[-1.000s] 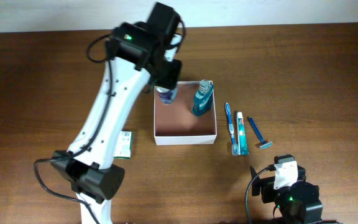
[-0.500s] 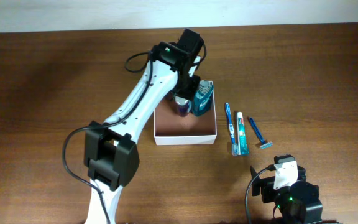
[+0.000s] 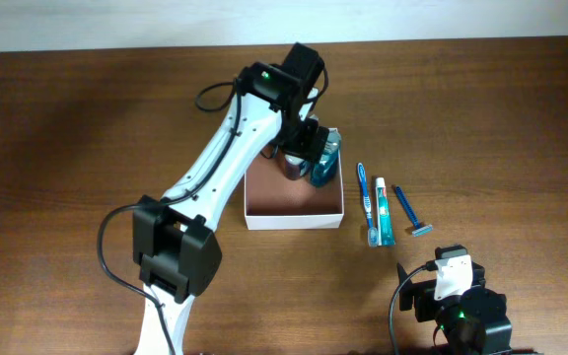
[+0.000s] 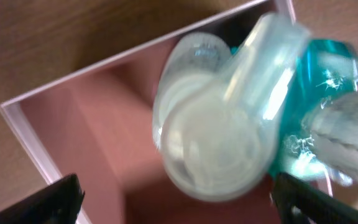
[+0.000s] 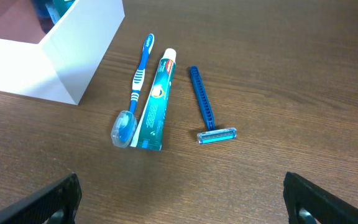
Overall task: Pack container
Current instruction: 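Lift the spray bottle into the box beside the mouthwash, release, then raise the left arm away from the box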
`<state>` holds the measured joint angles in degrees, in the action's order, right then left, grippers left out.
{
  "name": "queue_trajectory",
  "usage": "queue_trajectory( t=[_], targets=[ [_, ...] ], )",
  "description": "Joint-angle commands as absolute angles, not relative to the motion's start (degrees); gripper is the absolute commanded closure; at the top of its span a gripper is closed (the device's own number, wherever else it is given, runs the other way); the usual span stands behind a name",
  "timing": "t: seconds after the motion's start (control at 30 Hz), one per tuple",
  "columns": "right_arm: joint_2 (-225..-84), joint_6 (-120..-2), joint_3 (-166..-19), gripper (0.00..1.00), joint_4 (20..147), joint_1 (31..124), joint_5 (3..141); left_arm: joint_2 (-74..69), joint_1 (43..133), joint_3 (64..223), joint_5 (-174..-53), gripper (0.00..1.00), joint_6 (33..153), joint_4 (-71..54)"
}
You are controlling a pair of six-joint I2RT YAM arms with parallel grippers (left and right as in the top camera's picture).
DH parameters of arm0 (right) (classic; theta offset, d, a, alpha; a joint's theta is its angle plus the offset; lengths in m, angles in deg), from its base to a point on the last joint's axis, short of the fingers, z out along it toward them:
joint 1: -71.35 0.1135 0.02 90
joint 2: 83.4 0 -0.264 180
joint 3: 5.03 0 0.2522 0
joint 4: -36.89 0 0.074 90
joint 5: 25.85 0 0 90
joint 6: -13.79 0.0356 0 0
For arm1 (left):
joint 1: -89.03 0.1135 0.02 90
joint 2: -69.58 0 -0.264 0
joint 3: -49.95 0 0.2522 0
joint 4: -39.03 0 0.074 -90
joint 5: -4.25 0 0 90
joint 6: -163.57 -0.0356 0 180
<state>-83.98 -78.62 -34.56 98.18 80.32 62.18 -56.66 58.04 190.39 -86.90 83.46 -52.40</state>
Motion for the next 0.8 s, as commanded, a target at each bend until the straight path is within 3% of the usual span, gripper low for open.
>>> queue_trajectory(
  t=[0.0,0.27,0.77],
  targets=[
    [-83.6,-78.7,-34.3,0.01,98.0,79.9,62.4,-55.4,59.0,198.5,-84.3,0.01,83.0,-56.6],
    [-83.6,-78.7,-34.3,0.01,98.0,79.9,62.4,-53.9,63.2,222.5,-79.5,0.01,82.4,-71.4],
    [-83.6,-78.7,-34.3,0.01,98.0,79.9,62.4,-29.6,72.8,219.8,-76.4,0.01,80.7,-71.4]
  ],
)
